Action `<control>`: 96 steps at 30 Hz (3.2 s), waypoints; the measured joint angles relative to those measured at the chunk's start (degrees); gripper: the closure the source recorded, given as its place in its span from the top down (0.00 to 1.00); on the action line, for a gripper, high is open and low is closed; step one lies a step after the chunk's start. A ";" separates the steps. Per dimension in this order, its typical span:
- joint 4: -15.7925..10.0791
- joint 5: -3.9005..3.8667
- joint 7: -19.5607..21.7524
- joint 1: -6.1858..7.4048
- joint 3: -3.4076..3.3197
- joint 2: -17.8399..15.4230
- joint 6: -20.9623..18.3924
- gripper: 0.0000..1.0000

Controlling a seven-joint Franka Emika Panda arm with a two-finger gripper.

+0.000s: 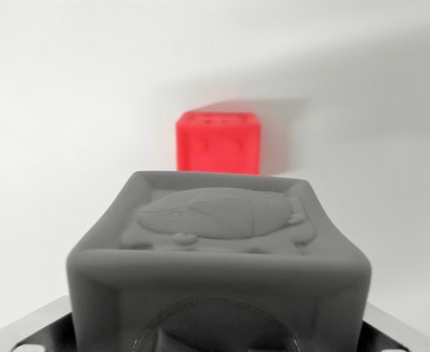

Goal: Destack cube

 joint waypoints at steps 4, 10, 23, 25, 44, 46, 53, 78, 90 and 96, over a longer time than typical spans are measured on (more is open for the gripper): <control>0.37 -0.50 0.38 -0.02 -0.01 -1.49 -1.82 0.00; -0.25 -0.69 1.55 0.16 0.21 -2.13 -2.02 0.00; -2.99 -0.90 5.04 1.34 1.29 -2.65 -0.04 0.00; -3.42 -0.93 5.60 1.48 1.49 -2.73 0.30 0.00; -7.23 -1.13 10.91 3.12 3.33 -3.45 3.42 0.00; -7.69 -1.14 11.56 3.33 3.58 -3.51 3.75 0.00; -8.96 -1.15 13.55 4.02 4.27 -3.64 4.94 0.00; -13.06 -1.15 21.07 6.43 7.20 -3.67 9.11 0.00; -14.68 -1.15 24.75 7.69 8.65 -3.30 11.11 0.00; -15.34 -1.15 26.62 8.40 9.31 -2.96 12.12 0.00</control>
